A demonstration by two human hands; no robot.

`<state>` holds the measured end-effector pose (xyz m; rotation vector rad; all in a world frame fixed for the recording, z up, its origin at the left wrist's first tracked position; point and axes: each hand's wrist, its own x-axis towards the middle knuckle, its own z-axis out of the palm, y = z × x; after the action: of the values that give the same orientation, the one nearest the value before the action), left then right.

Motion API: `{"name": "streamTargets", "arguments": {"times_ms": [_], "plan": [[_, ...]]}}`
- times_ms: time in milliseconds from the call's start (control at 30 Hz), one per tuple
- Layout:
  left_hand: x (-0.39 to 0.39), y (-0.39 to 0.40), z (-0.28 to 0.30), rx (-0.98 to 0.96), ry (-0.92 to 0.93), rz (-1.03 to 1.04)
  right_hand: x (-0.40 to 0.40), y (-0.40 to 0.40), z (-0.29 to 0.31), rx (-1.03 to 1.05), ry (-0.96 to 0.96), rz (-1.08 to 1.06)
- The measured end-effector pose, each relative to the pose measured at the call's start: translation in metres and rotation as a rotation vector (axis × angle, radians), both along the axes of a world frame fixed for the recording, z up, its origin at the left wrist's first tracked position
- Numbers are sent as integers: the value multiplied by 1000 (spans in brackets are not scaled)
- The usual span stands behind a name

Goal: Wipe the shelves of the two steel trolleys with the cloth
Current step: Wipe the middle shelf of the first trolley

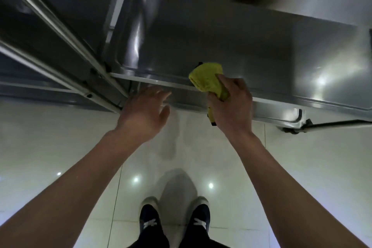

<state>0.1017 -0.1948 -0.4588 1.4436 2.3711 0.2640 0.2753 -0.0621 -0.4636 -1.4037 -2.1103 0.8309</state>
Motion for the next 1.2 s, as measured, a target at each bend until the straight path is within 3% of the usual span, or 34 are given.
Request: {"name": "streamTargets", "arguments": {"times_ms": [367,567,867,1200], "plan": [[-52,43,-68,308,372,-62,-48,53,-51,187,-171,44],[-62,48,-87,483,366,-73,-60,42,-61,346,-222,91],[-40,44,-74,420,365,-59,-36,50,-50,180,-337,310],[0,54,-75,388,429,-134,-3,43,-60,265,-157,142]]}}
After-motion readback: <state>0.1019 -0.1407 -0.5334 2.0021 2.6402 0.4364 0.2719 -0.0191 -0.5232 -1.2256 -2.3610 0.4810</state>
